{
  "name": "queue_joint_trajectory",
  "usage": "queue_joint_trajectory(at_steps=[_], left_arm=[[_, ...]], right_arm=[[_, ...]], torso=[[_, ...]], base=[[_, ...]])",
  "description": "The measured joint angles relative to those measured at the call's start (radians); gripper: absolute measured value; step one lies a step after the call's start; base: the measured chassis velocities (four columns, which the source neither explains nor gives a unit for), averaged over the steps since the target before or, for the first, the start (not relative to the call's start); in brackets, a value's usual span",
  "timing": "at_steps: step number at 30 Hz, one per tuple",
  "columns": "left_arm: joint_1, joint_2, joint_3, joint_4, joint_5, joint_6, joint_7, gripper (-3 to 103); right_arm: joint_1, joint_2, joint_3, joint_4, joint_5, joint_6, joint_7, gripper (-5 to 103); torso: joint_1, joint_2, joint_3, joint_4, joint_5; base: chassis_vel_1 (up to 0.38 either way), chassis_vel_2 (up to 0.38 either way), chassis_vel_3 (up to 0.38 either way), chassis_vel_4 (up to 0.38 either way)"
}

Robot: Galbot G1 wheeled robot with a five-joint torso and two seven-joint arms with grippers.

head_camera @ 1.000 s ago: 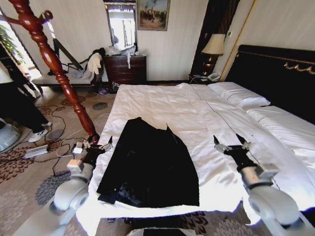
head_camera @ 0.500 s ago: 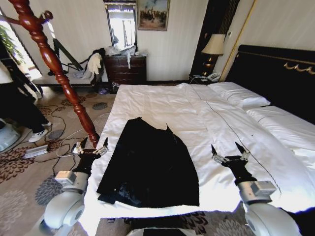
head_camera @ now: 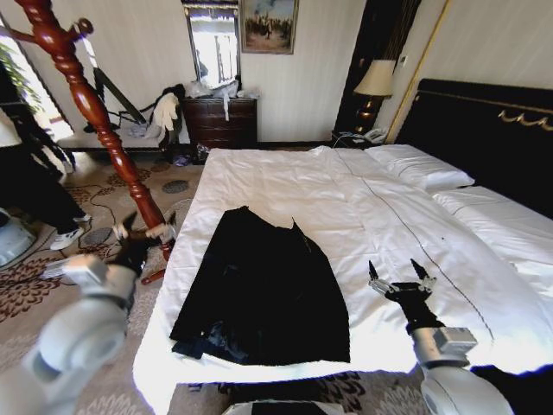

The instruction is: Pick up the clothes from the bed and hang them on the clothes hanger.

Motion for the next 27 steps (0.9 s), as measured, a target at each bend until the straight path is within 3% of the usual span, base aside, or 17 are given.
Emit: queue_joint_trajectory(at_steps=[4,5,9,10,14,16,19,22,24,27], left_arm=[[-0.264,0.074,0.121,0.066,-0.151,0.071,-0.110,103],[-0.264,0.074,0.121,0.066,-0.151,0.071,-0.110,103],[-0.485,0.140,0.170,0.157,-0.293,0.163,-0.191,98],[-0.485,0.140,0.170,0.157,-0.293,0.163,-0.191,98],[-0.652,0.226,0.183,0.243,-0.452,0.210,-0.245,97],[-0.688,0.242,0.193,0.259,-0.475,0.214,-0.249,94],[-0.770,0.262,0.232,0.304,-0.493,0.216,-0.246,89],[-0.847,0.268,0.284,0.367,-0.483,0.228,-0.225,76],[-0.871,0.268,0.301,0.387,-0.475,0.228,-0.214,76],[-0.973,0.256,0.378,0.463,-0.465,0.211,-0.164,90]], right_arm=[[-0.010,0.024,-0.007,0.012,-0.009,-0.010,0.002,100],[-0.010,0.024,-0.007,0.012,-0.009,-0.010,0.002,100],[0.003,0.025,-0.035,0.002,-0.033,-0.019,0.005,100],[0.003,0.025,-0.035,0.002,-0.033,-0.019,0.005,100],[0.030,0.017,-0.102,-0.029,-0.051,-0.025,0.005,100],[0.037,0.010,-0.114,-0.037,-0.051,-0.026,0.006,100],[0.039,0.005,-0.126,-0.044,-0.052,-0.026,0.006,100],[0.035,0.004,-0.125,-0.044,-0.052,-0.026,0.006,100],[0.032,0.003,-0.123,-0.043,-0.052,-0.025,0.005,100],[0.025,-0.002,-0.114,-0.036,-0.049,-0.024,0.005,100]], torso=[[0.000,0.000,0.000,-0.0003,-0.0004],[0.000,0.000,0.000,-0.0003,-0.0004],[0.000,0.000,0.000,0.0003,-0.0003],[0.000,0.000,0.000,0.0003,-0.0003],[0.000,0.000,0.000,-0.0001,-0.0001],[0.000,0.000,0.000,0.0010,0.0001],[0.000,0.000,0.000,0.0002,-0.0001],[0.000,0.000,0.000,-0.0001,-0.0003],[0.000,0.000,0.000,0.0000,-0.0004],[0.000,0.000,0.000,0.0000,-0.0005]], base=[[0.000,0.000,0.000,0.000],[0.000,0.000,0.000,0.000],[0.000,0.000,0.000,0.000],[0.000,0.000,0.000,0.000],[0.000,0.000,0.000,0.000],[0.000,0.000,0.000,0.000],[0.000,0.000,0.000,0.000],[0.000,0.000,0.000,0.000],[0.000,0.000,0.000,0.000],[0.000,0.000,0.000,0.000]])
